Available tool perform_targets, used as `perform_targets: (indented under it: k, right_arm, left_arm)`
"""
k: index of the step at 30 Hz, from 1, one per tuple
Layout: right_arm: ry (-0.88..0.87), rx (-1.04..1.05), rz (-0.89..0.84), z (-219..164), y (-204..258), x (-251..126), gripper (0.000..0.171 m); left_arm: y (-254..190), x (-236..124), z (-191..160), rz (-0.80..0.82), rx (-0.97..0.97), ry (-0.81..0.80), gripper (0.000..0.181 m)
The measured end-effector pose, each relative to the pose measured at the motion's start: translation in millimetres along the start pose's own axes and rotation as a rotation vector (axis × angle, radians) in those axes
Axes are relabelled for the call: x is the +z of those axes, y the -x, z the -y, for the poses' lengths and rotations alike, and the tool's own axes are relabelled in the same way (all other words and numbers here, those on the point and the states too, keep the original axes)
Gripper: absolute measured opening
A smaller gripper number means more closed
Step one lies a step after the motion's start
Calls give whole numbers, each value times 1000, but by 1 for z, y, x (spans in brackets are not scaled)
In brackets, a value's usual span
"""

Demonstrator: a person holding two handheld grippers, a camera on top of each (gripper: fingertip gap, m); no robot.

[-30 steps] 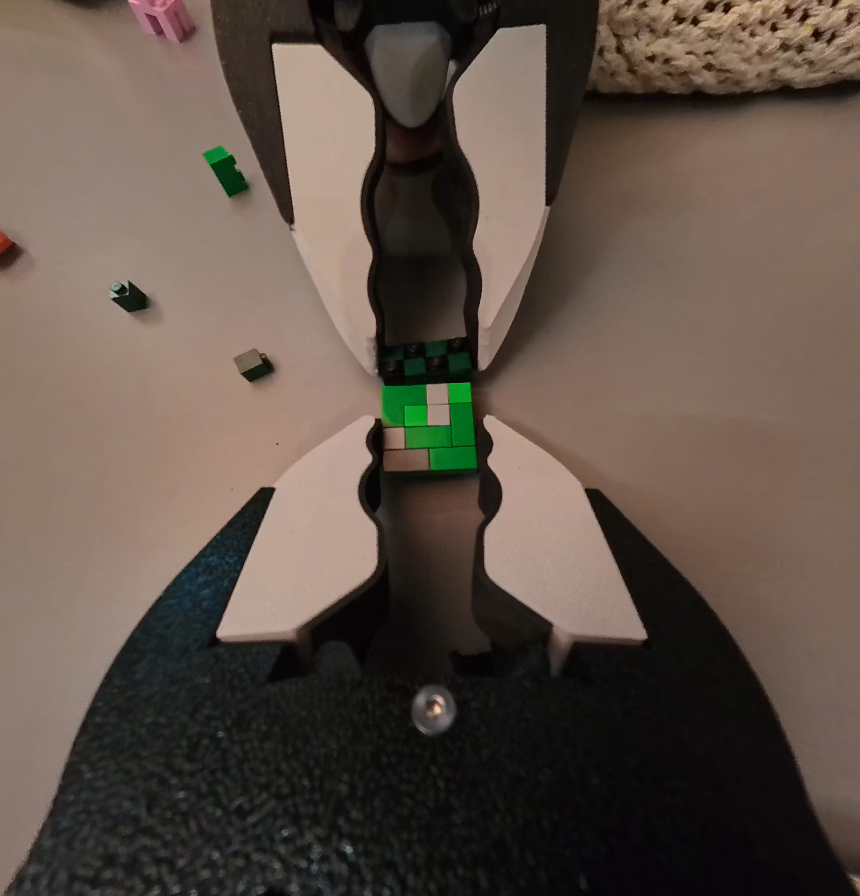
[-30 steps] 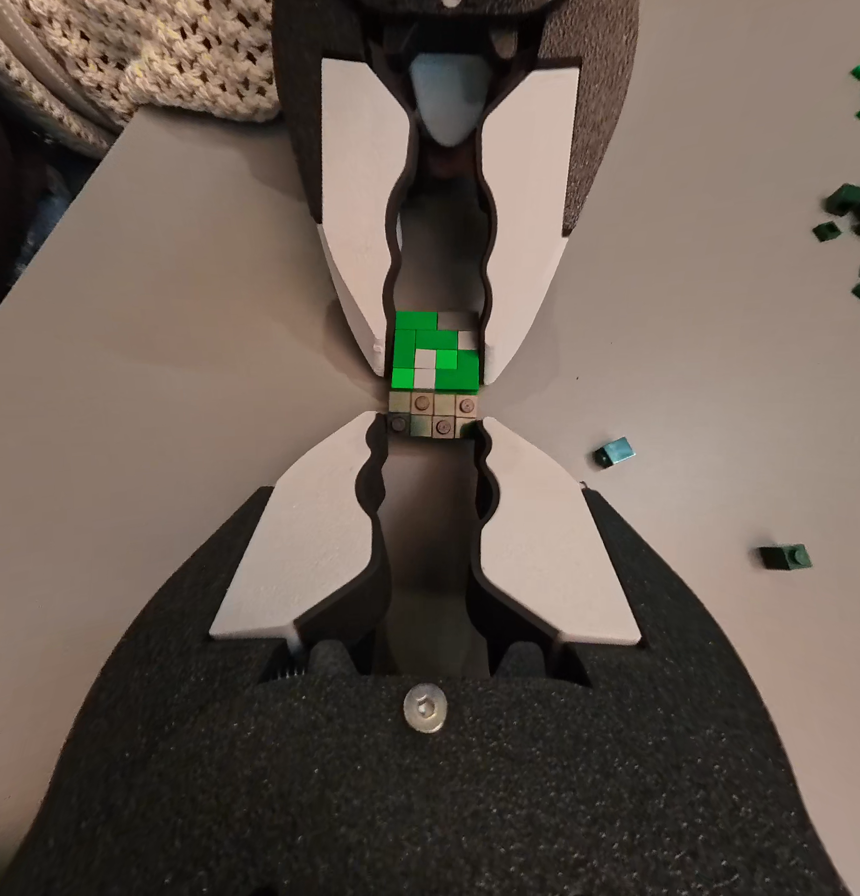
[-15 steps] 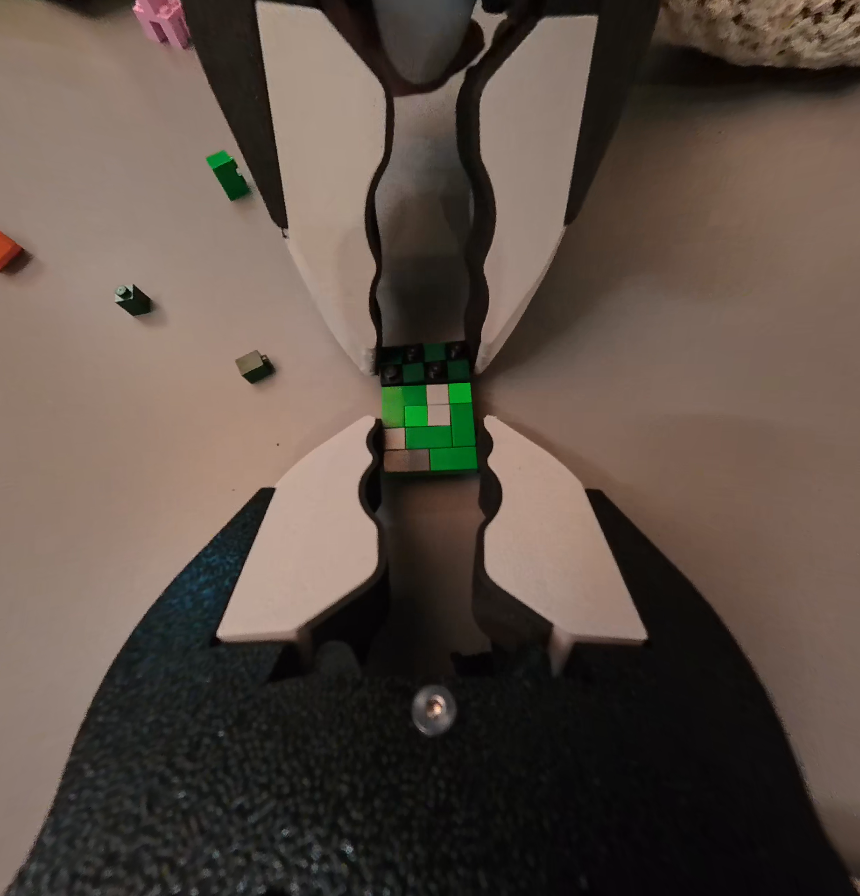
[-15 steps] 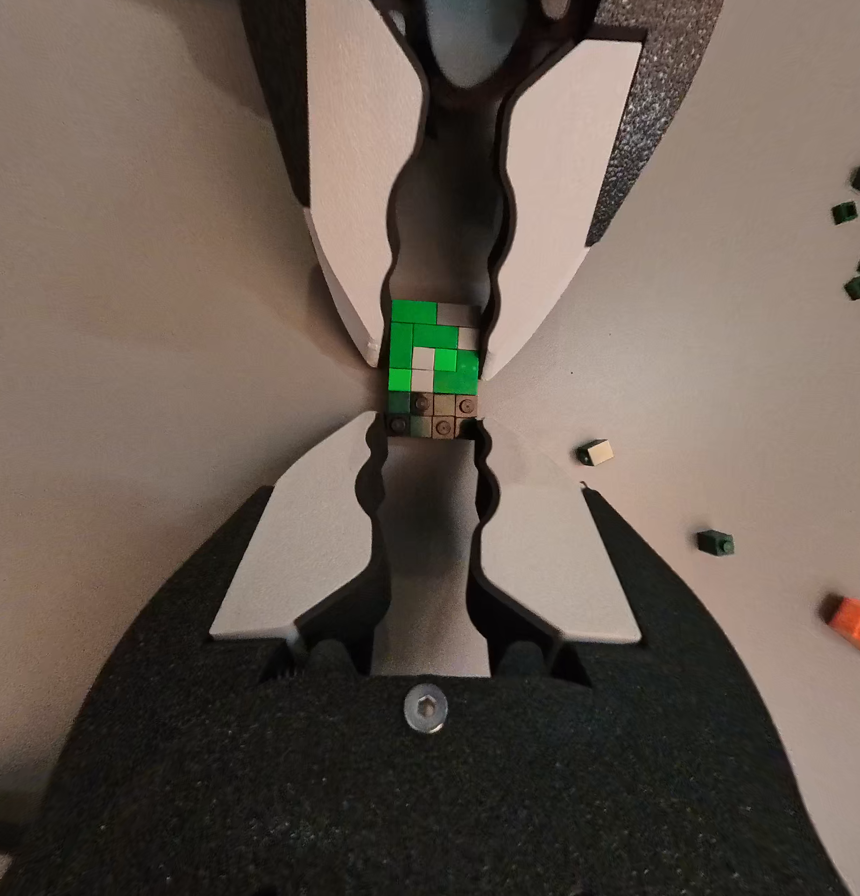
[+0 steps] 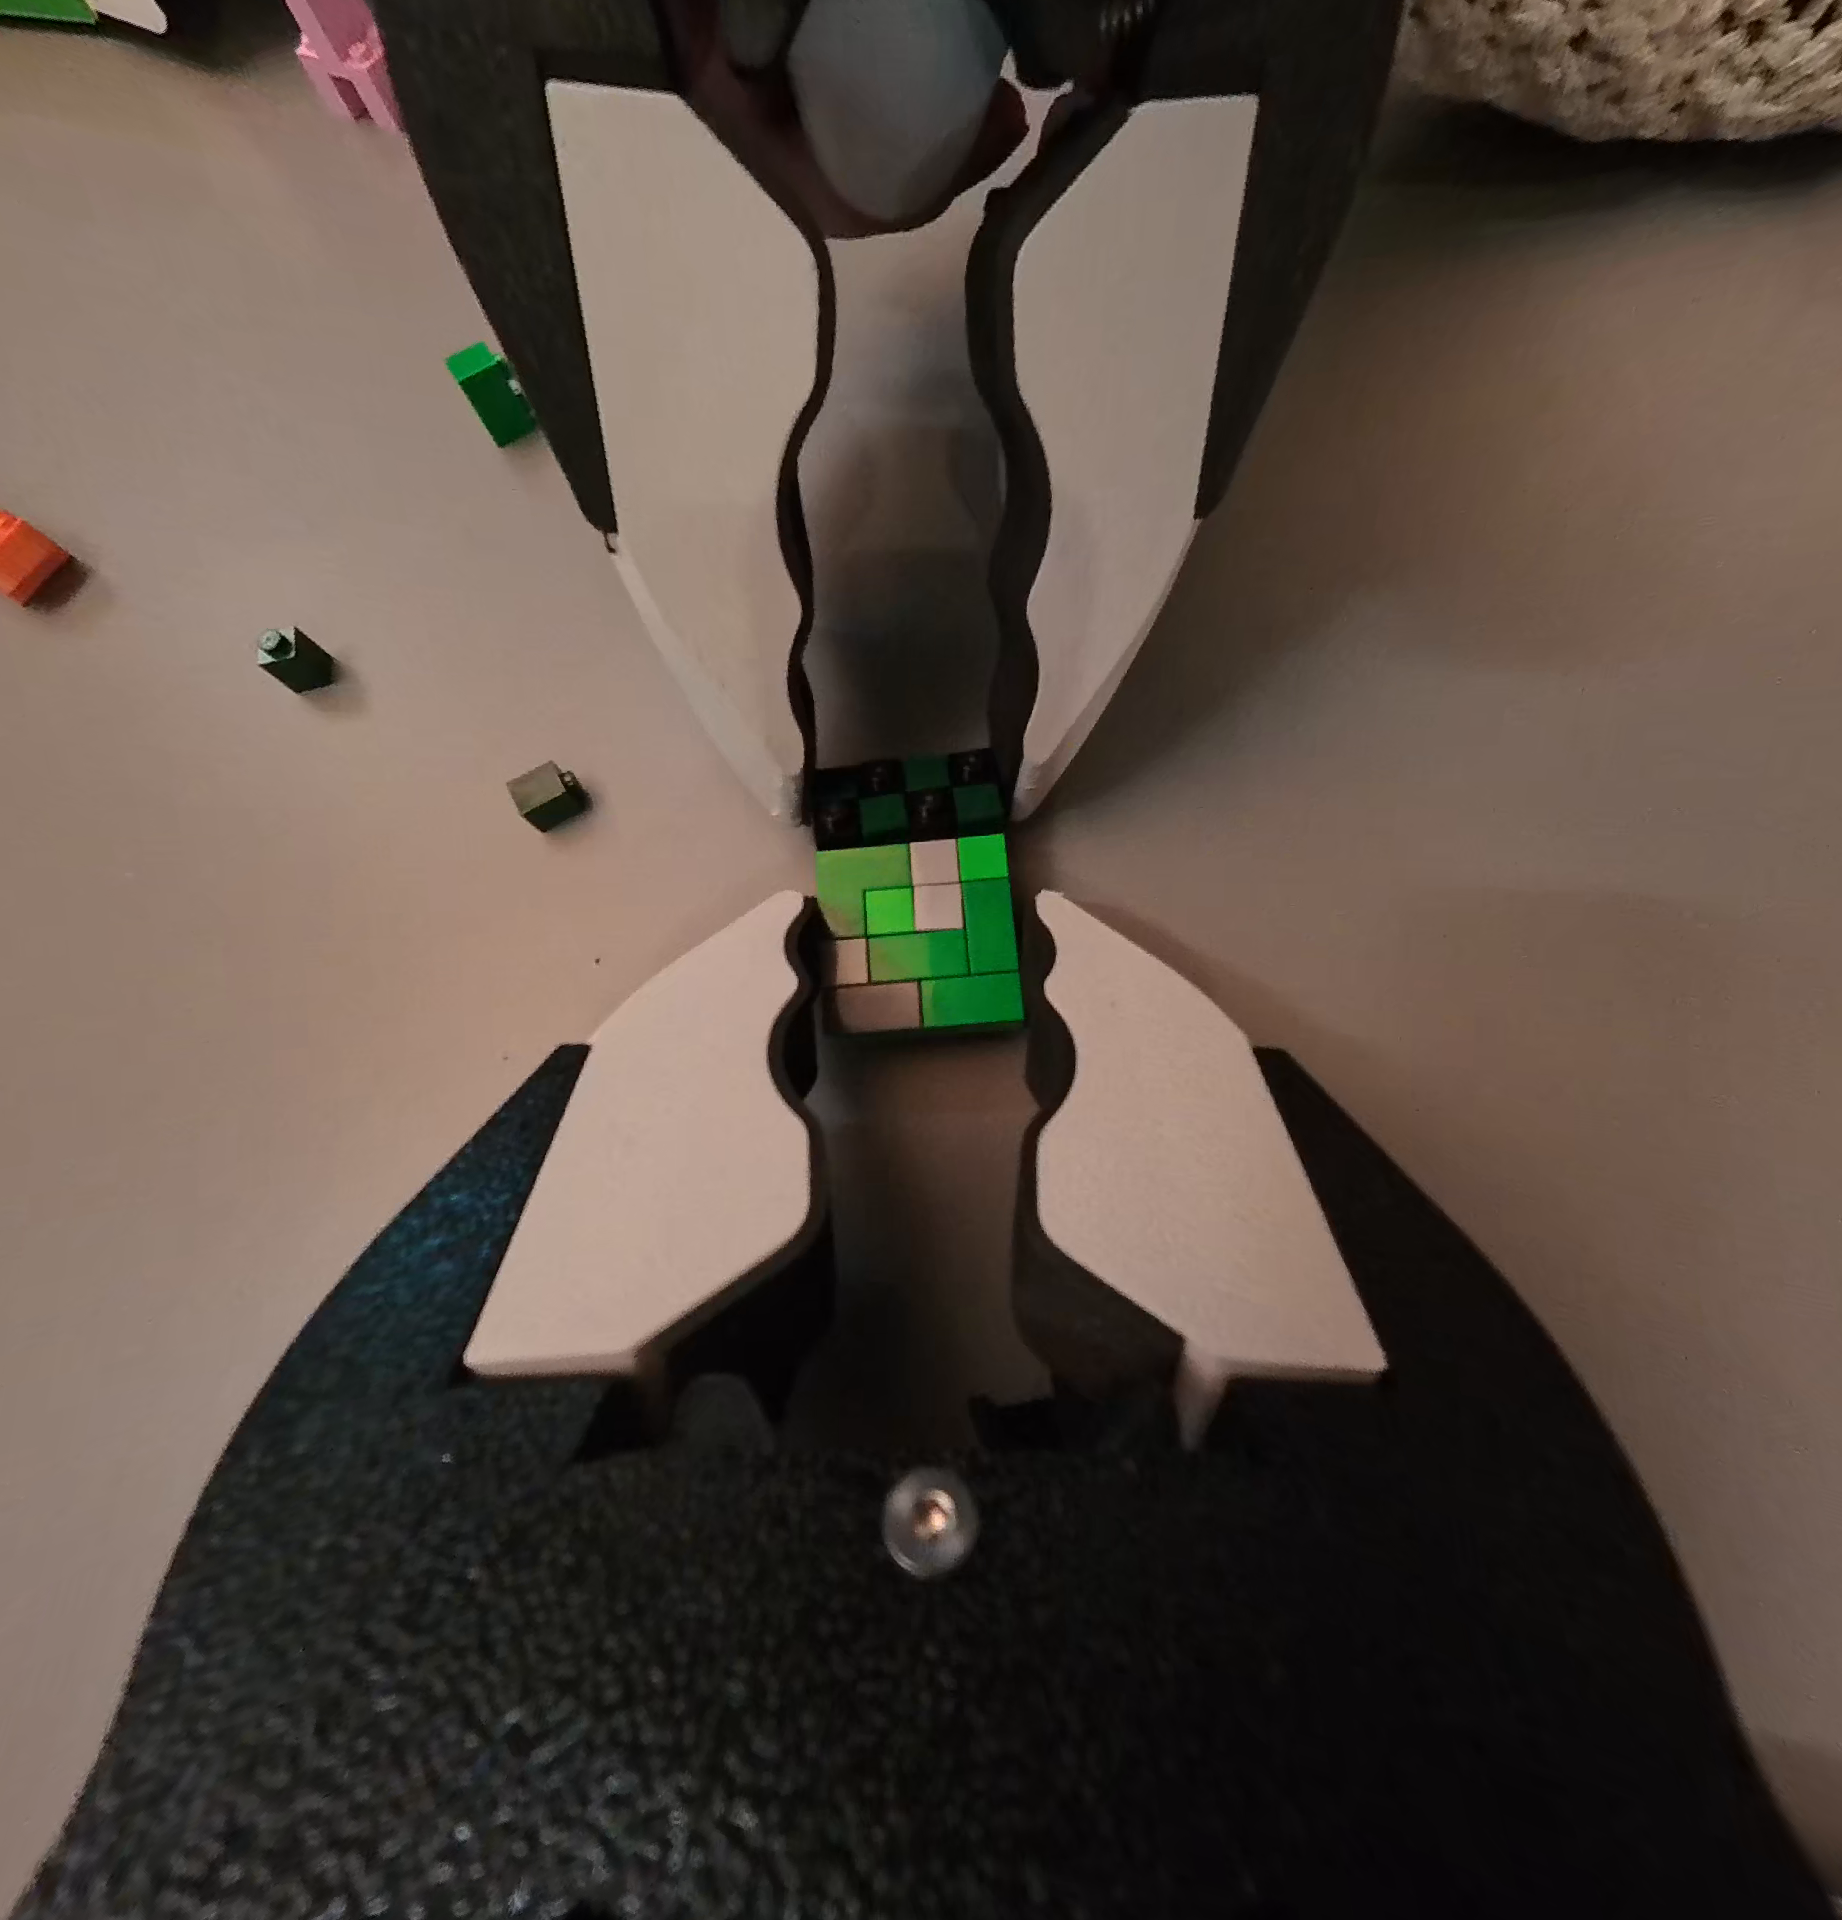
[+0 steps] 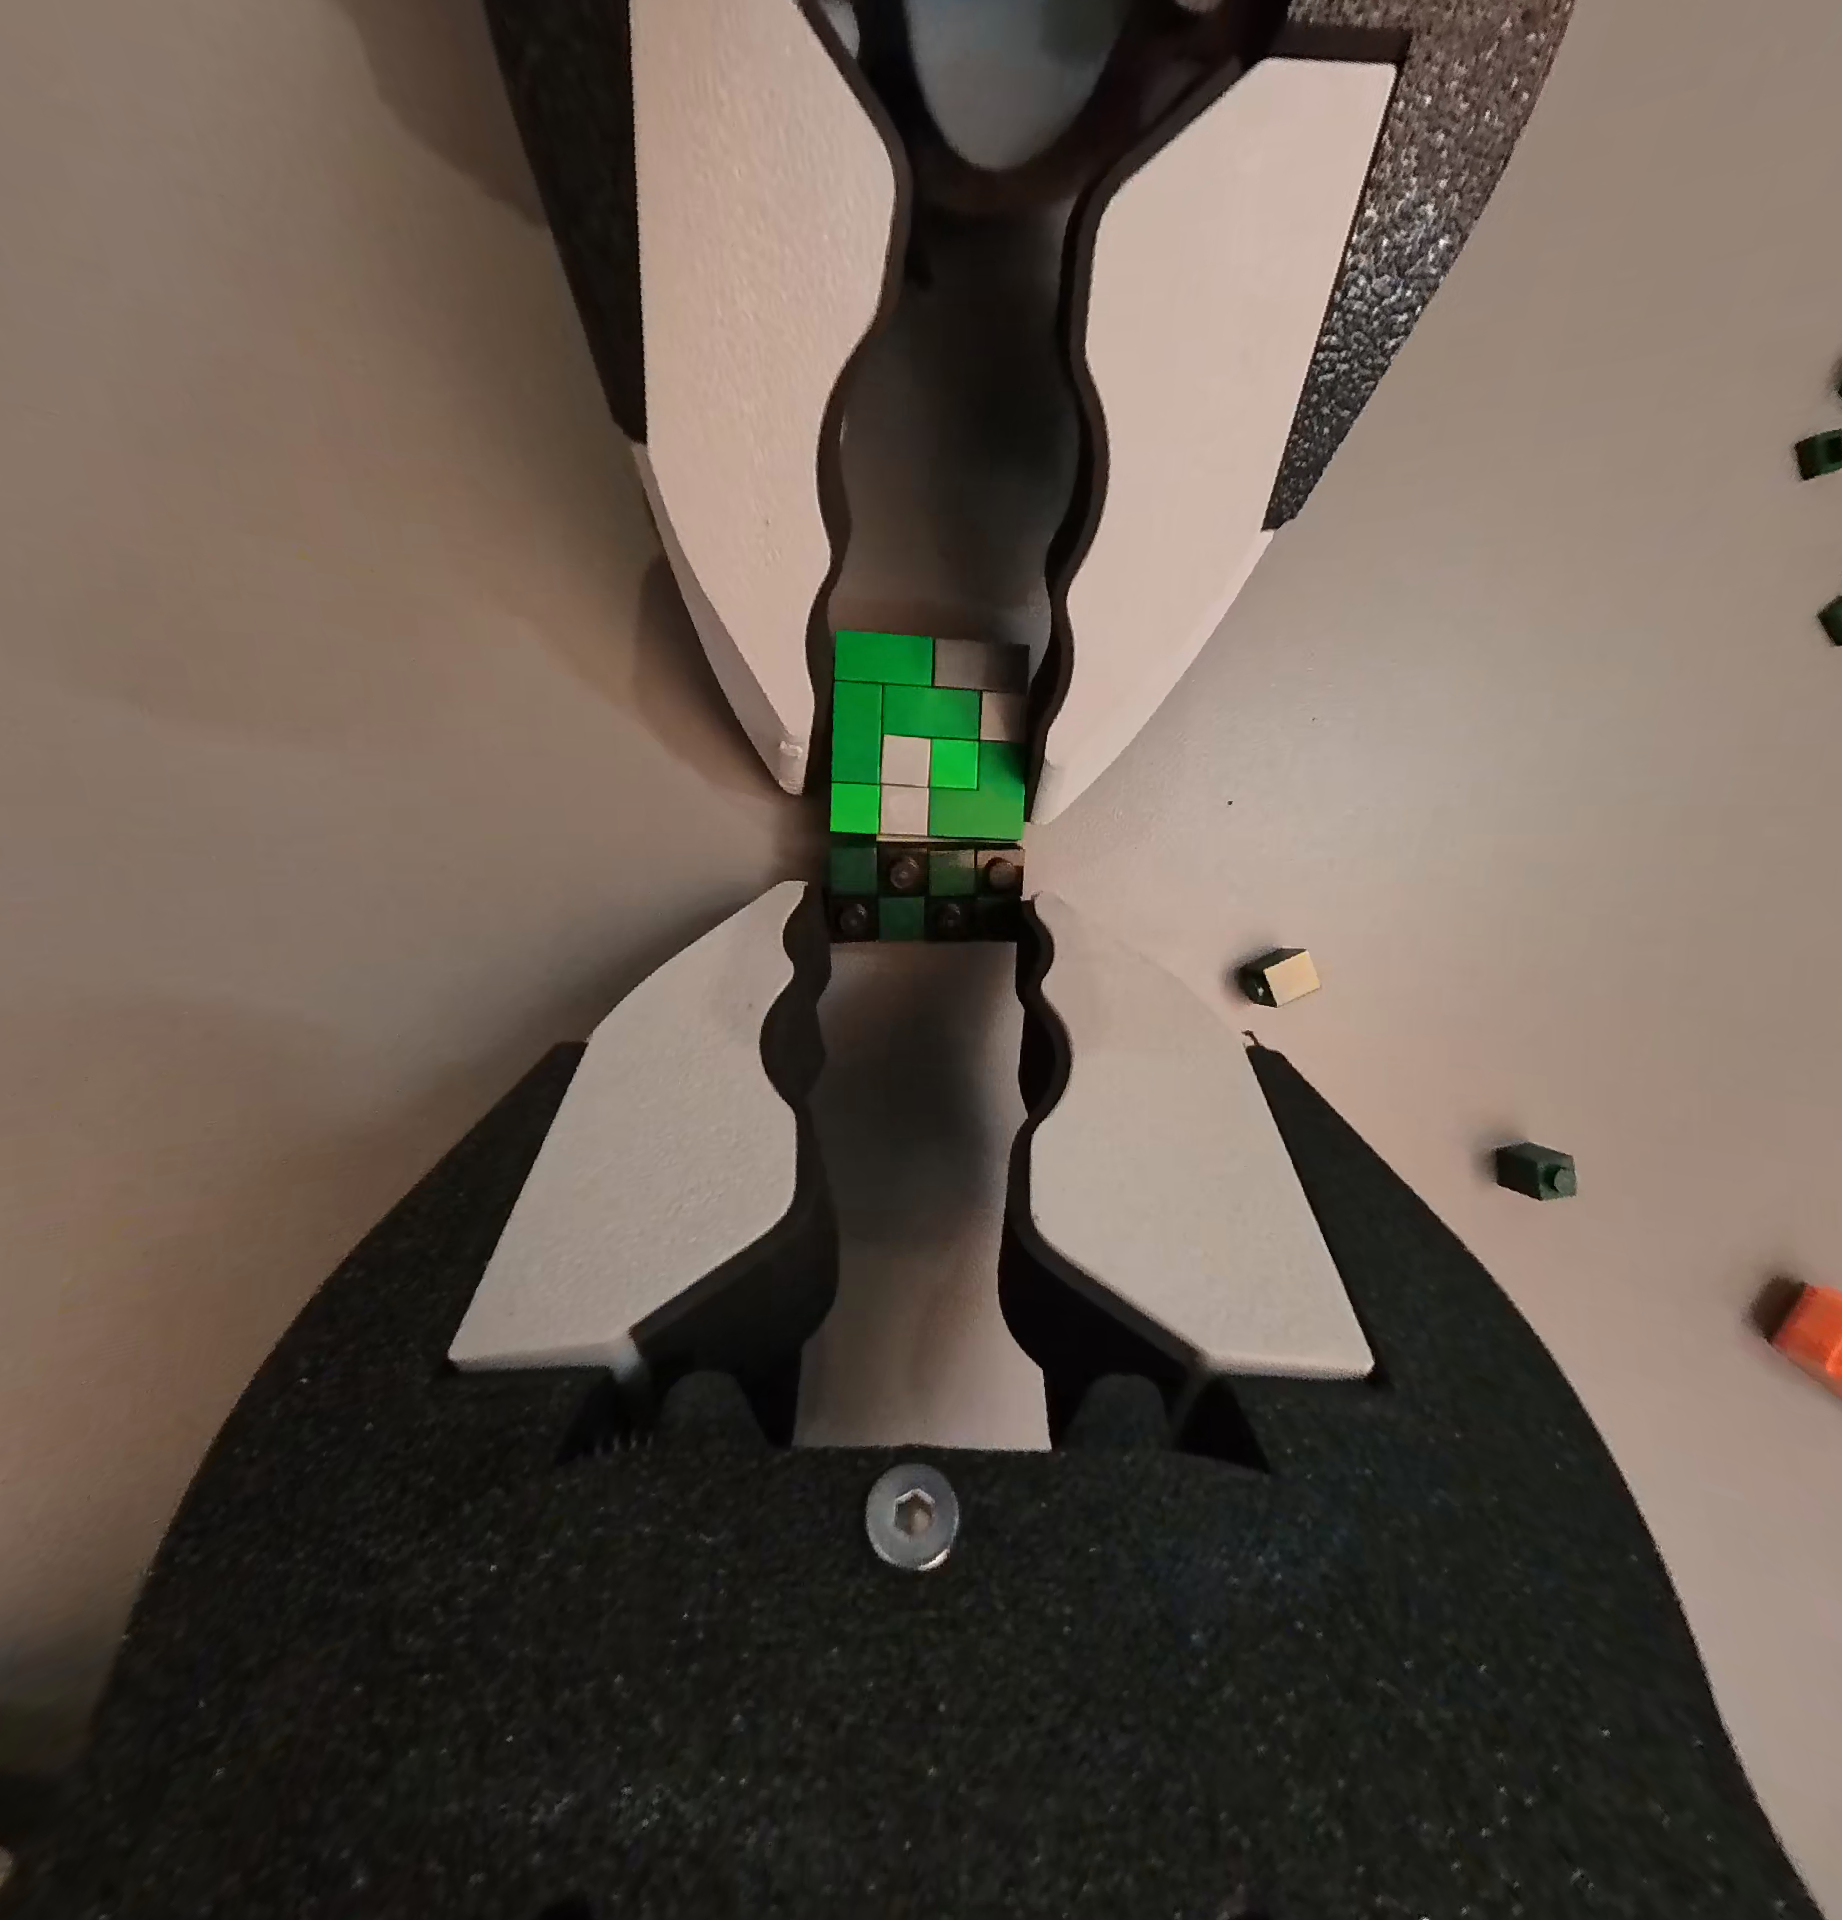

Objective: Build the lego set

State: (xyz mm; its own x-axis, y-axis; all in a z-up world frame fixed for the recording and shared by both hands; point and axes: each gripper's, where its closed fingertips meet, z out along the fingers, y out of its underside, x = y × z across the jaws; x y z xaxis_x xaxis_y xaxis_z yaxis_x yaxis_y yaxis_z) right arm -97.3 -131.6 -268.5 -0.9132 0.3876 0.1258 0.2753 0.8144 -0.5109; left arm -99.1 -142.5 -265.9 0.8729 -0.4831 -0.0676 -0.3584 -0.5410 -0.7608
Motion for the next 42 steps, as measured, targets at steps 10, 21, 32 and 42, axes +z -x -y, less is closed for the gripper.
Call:
perform_targets:
  k: [10, 21, 32, 42]
  right_arm:
    - [23, 25, 3, -14, -5, -7, 34]
    - [-25, -1, 7, -1, -1, -7, 34]
    - [26, 19, 4, 1, 2, -2, 34]
    - [48, 37, -14, -3, -2, -1, 34]
  left_arm:
    - [0, 0, 0, 8, 6, -1, 36]
    - [1, 0, 0, 11, 11, -2, 36]
    - [1, 0, -2, 18, 20, -5, 36]
    - [5, -6, -8, 47, -1, -12, 55]
